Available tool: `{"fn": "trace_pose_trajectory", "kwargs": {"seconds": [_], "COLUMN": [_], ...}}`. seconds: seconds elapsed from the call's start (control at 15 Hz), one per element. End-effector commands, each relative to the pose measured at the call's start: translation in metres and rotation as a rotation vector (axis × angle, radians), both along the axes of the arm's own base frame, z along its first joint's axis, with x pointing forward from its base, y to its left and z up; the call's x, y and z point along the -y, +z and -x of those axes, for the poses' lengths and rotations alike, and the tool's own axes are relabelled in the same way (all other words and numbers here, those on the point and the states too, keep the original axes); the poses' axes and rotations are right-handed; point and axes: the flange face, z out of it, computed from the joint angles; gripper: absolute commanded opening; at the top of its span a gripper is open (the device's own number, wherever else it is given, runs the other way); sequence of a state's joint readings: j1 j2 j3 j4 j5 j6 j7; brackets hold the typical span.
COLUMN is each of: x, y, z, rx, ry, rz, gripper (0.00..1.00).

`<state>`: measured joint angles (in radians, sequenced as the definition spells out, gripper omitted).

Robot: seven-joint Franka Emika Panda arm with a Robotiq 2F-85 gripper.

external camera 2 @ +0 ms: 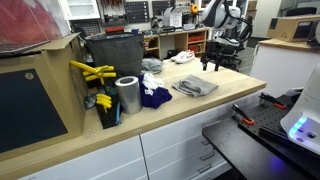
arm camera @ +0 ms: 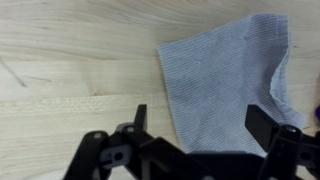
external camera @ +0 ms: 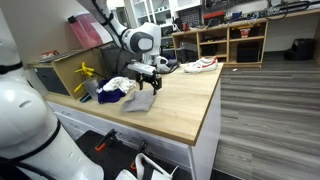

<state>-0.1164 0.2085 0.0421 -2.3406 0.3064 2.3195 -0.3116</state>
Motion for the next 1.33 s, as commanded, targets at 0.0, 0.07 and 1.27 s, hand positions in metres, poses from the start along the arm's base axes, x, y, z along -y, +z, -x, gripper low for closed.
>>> {"fn": "trace_pose_trajectory", "kwargs": {"seconds": [0.0,0.07,1.27], "x": [-0.009,-0.010,-0.044], "y": [-0.004,-0.006,-0.021], "z": [0.015,0.019,0.010], "rx": [-0.009,-0.019,0.065], "ry": [0.016,0.020,0.135], "rz": [-0.010,-0.013,0.009], "gripper": [1.00,1.00,0.27]}}
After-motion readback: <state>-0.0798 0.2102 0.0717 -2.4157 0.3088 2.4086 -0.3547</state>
